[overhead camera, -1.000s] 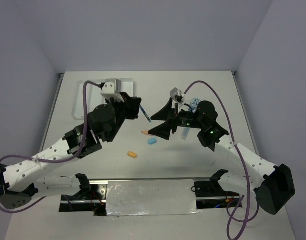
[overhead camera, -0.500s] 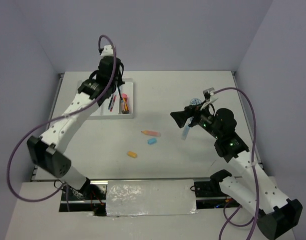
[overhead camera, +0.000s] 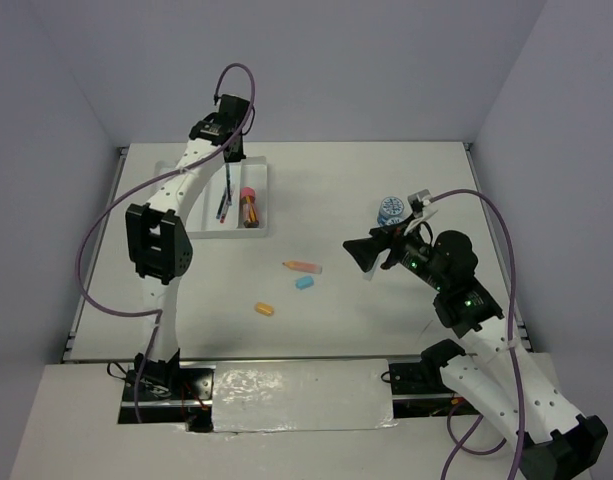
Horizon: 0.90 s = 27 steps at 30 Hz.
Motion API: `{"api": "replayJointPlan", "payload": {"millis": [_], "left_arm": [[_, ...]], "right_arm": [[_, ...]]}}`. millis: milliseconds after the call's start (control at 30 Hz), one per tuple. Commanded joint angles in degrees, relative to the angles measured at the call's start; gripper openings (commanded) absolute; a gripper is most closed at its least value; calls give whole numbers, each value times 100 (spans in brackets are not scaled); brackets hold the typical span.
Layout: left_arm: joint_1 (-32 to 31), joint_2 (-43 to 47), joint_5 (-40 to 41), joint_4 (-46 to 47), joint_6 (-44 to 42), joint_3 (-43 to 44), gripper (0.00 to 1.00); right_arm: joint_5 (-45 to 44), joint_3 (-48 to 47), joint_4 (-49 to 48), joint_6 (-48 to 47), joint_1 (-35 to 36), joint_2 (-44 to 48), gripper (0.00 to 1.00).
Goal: Sort the stationery into containers
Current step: Place the pen in the storage box.
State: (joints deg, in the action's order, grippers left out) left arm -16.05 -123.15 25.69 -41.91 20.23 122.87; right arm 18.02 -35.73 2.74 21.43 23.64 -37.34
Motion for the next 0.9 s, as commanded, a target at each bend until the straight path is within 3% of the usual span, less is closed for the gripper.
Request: {"api": "replayJointPlan", "payload": {"millis": [0, 267, 367, 567, 733, 800, 867], "left_arm": [[41, -437, 724, -414, -238, 510, 0], [146, -754, 902, 279, -388, 45, 0], [155, -763, 867, 648, -432, -306, 6], [164, -982, 806, 808, -380, -334, 30], [164, -1035, 744, 790, -300, -378, 70], [173, -1000, 771, 772, -239, -395, 79], [173, -921, 779, 667, -99, -343, 81]], "right_arm": [[245, 57, -247, 89, 9, 69, 100], [527, 127, -520, 204, 9, 96, 100], [562, 145, -547, 195, 1, 43, 100], [536, 180, -520, 116, 9, -89, 100], [597, 145, -608, 142, 9, -308, 100], [606, 136, -591, 107, 0, -370, 100], [641, 101, -573, 11, 9, -510, 100]]}}
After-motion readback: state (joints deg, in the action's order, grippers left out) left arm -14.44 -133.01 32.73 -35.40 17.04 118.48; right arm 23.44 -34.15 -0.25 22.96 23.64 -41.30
